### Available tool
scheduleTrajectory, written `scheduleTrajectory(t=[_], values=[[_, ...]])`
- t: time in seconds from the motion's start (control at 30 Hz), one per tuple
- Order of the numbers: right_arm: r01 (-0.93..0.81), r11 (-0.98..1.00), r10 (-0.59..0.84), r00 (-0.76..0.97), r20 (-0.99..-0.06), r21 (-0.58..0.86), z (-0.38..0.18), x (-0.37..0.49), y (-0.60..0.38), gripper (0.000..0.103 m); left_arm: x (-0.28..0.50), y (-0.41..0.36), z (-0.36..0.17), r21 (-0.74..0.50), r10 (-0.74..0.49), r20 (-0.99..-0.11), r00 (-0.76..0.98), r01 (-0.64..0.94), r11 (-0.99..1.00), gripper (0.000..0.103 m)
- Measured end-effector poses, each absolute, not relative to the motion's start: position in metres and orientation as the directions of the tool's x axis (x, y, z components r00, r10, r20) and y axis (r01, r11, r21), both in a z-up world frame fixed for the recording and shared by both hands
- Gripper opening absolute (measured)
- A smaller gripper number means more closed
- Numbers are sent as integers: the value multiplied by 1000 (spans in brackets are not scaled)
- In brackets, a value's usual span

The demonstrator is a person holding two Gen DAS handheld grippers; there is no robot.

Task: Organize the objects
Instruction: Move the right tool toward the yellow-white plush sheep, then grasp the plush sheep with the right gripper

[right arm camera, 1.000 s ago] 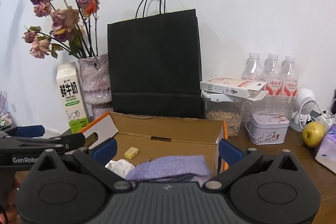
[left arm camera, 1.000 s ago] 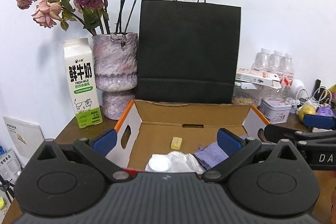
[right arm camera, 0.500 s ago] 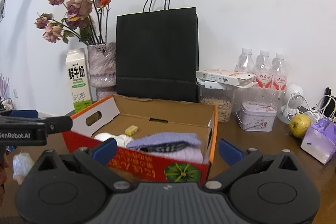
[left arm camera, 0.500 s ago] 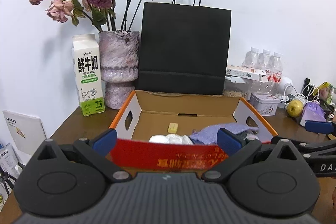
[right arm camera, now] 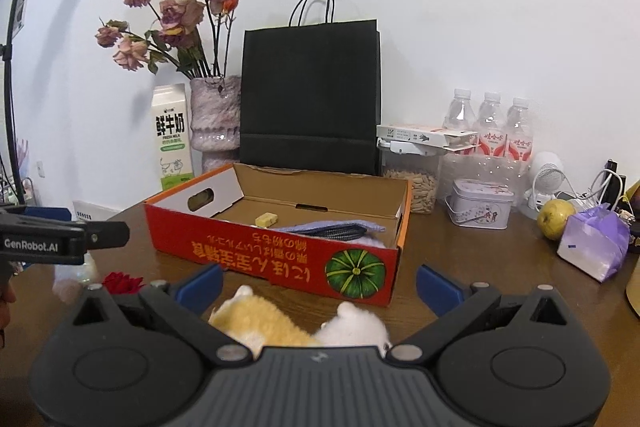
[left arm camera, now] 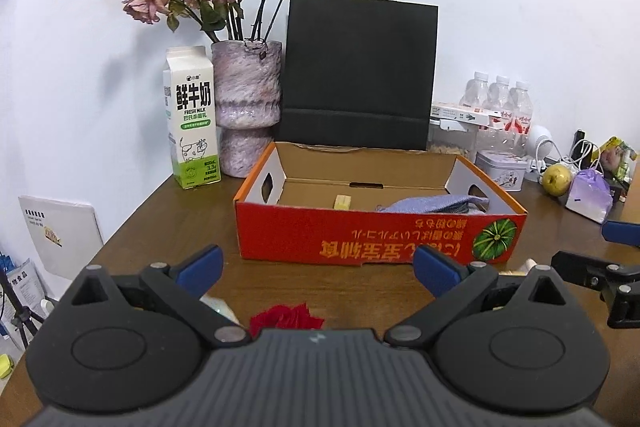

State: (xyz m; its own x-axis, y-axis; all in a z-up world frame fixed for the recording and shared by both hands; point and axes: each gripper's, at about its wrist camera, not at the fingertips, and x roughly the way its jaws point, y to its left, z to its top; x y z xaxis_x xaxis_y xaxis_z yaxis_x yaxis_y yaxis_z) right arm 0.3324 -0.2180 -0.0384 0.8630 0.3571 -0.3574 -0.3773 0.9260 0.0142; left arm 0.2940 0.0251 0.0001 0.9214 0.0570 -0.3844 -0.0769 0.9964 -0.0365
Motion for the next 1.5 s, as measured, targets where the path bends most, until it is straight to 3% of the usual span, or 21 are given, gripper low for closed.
scheduleTrajectory(t=[0.5, 1.07, 1.5], values=[[-335, 942, 317, 867, -385, 20, -63, 288, -229, 103, 256, 37, -25, -35, 49, -425, 904, -70, 997, 103], [-300, 952, 296, 846, -443, 63, -80, 278, -232, 103, 244, 58, -24, -72, 37, -409, 912, -73, 995, 103], [-105, 955, 235, 839, -491, 279, -63, 326, -184, 103, 245, 67, -24, -115, 24, -433, 901, -82, 990, 103]])
